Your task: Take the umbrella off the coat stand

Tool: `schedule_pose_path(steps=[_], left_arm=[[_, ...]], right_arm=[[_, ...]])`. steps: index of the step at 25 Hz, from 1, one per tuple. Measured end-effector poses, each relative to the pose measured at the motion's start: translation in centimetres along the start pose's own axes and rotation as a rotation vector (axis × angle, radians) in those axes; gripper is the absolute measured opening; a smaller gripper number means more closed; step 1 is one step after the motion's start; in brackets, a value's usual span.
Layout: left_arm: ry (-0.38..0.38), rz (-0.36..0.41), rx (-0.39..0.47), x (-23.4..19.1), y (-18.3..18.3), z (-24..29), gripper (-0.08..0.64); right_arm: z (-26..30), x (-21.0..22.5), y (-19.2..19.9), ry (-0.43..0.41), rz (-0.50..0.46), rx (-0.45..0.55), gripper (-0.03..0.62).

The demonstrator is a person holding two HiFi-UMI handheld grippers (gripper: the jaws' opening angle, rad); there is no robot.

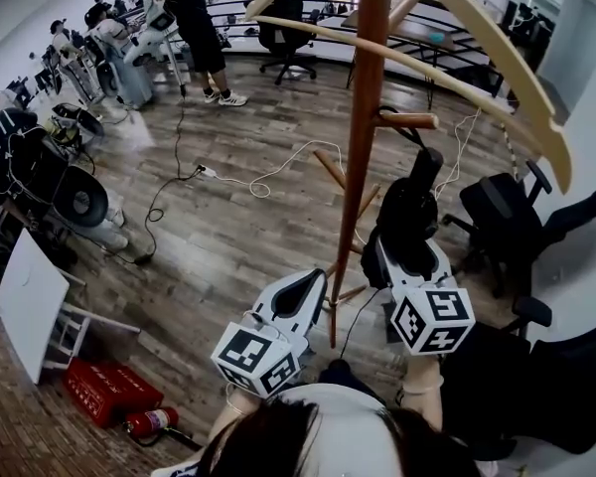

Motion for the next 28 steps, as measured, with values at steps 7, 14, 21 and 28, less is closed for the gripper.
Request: schedule_pose_path(steps=[7, 14, 21, 28], left_arm=[[0.003, -0.007, 0.007, 0.1, 0.2, -0.5, 0.009], [0.005, -0.011, 0.013, 0.7, 0.3, -0.5, 0.009], [0.008, -0.010, 0.016, 1.0, 0.3, -1.1, 0.009], [0.013, -0.007, 0.018, 0.8, 0.2, -1.6, 0.009]], right_arm=[[-1.0, -0.1, -0.9, 0.012, -0.005, 0.031, 0.249], [-2.0, 0.4, -1.6, 0.025, -0.004, 0.057, 0.249], [-3.0, 0.4, -1.9, 0.039, -0.005, 0.074, 0.249], [-3.4, -0.1, -2.2, 0.048, -0.009, 0.088, 0.249]])
Point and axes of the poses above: the fingertips, and each gripper's own axes: z forward along the fingers, x to its right, y out of its underside, the point moved 10 cm from there along -z, backward along the fingers, and after that the axes turned 6 degrees about -z, right-handed, at the moved point
